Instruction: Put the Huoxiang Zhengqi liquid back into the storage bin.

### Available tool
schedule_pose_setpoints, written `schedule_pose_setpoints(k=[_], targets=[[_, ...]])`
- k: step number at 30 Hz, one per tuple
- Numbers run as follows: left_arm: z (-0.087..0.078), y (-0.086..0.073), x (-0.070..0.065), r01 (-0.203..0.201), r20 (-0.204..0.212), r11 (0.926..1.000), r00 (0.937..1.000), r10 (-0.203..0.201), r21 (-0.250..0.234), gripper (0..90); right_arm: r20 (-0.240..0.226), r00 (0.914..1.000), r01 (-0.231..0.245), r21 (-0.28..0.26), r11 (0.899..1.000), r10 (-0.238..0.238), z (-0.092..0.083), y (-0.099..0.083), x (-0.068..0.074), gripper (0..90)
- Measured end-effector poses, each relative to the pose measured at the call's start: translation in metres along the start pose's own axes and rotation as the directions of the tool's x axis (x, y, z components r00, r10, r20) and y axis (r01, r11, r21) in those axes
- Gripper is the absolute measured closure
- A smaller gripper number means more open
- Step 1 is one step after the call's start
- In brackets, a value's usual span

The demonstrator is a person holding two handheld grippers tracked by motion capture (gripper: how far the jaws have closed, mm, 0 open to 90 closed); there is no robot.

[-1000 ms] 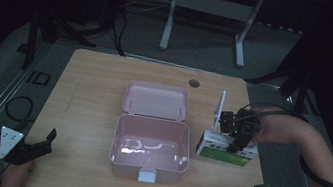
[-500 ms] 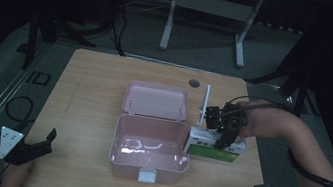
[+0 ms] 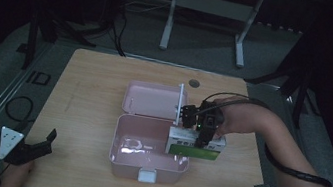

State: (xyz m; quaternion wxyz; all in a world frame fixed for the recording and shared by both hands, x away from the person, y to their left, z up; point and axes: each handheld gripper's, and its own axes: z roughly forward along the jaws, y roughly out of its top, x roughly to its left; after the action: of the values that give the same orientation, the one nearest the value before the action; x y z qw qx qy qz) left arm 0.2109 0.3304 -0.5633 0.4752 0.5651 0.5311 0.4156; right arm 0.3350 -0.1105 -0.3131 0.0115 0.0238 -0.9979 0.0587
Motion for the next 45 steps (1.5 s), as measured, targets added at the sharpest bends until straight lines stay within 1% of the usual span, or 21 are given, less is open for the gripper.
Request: schedule_pose_setpoints(k=[5, 6, 7, 8, 10, 17, 18, 22, 23, 24, 26, 28, 30, 33, 40, 45], targets=[[0.000, 0.000, 0.000, -0.003, -0.001, 1.0000, 1.0000, 0.003, 0.002, 0.4, 0.001, 0.9999, 0.016, -0.002, 1.000, -0.016, 0.000, 0.016, 0.001, 62.0], [0.000, 0.000, 0.000, -0.003, -0.001, 1.0000, 1.0000, 0.003, 0.002, 0.4, 0.001, 0.9999, 0.016, -0.002, 1.000, -0.016, 0.000, 0.016, 0.001, 62.0], [0.000, 0.000, 0.000, -0.004, -0.002, 1.0000, 1.0000, 0.004, 0.001, 0.4, -0.007, 0.9999, 0.015, 0.005, 1.000, -0.015, 0.001, 0.022, 0.002, 62.0], [0.000, 0.000, 0.000, -0.003, -0.001, 1.0000, 1.0000, 0.003, 0.001, 0.4, -0.006, 0.9996, 0.026, 0.008, 1.000, -0.026, 0.002, 0.026, 0.002, 62.0], [0.000, 0.000, 0.000, -0.004, -0.002, 1.0000, 1.0000, 0.004, 0.001, 0.4, -0.005, 0.9995, 0.032, 0.011, 0.999, -0.032, 0.002, 0.033, 0.003, 62.0], [0.000, 0.000, 0.000, -0.004, 0.001, 1.0000, 1.0000, 0.004, 0.001, 0.4, -0.003, 0.9988, 0.048, 0.006, 0.999, -0.048, 0.000, 0.049, 0.006, 62.0], [0.000, 0.000, 0.000, -0.005, 0.000, 1.0000, 1.0000, 0.005, 0.001, 0.4, -0.006, 0.9984, 0.056, 0.002, 0.998, -0.056, -0.001, 0.055, 0.007, 62.0], [0.000, 0.000, 0.000, -0.005, 0.001, 1.0000, 1.0000, 0.005, 0.002, 0.4, -0.011, 0.9974, 0.071, -0.017, 0.997, -0.071, 0.000, 0.065, 0.008, 62.0], [0.000, 0.000, 0.000, -0.005, 0.002, 1.0000, 1.0000, 0.005, 0.001, 0.4, -0.018, 0.9977, 0.065, -0.022, 0.998, -0.066, 0.001, 0.067, 0.008, 62.0], [0.000, 0.000, 0.000, -0.005, 0.002, 1.0000, 1.0000, 0.005, 0.001, 0.4, -0.015, 0.9974, 0.070, -0.023, 0.997, -0.070, 0.002, 0.069, 0.007, 62.0], [0.000, 0.000, 0.000, -0.006, 0.003, 1.0000, 1.0000, 0.006, 0.003, 0.4, -0.010, 0.9973, 0.072, -0.019, 0.997, -0.072, 0.006, 0.073, 0.007, 62.0], [0.000, 0.000, 0.000, -0.006, 0.005, 1.0000, 1.0000, 0.006, 0.005, 0.4, -0.018, 0.9973, 0.071, -0.016, 0.997, -0.072, 0.009, 0.076, 0.007, 62.1], [0.000, 0.000, 0.000, -0.004, 0.005, 1.0000, 1.0000, 0.004, 0.004, 0.4, -0.020, 0.9964, 0.082, -0.007, 0.997, -0.082, 0.014, 0.080, 0.008, 62.0], [0.000, 0.000, 0.000, -0.005, 0.003, 1.0000, 1.0000, 0.005, 0.002, 0.4, -0.029, 0.9960, 0.085, -0.009, 0.996, -0.085, 0.021, 0.084, 0.008, 62.0], [0.000, 0.000, 0.000, -0.006, 0.005, 1.0000, 1.0000, 0.006, 0.005, 0.4, -0.037, 0.9952, 0.091, -0.004, 0.996, -0.091, 0.036, 0.089, 0.007, 62.0], [0.000, 0.000, 0.000, -0.005, 0.005, 1.0000, 1.0000, 0.005, 0.004, 0.4, -0.052, 0.9940, 0.097, 0.007, 0.995, -0.097, 0.052, 0.094, 0.006, 62.0]])
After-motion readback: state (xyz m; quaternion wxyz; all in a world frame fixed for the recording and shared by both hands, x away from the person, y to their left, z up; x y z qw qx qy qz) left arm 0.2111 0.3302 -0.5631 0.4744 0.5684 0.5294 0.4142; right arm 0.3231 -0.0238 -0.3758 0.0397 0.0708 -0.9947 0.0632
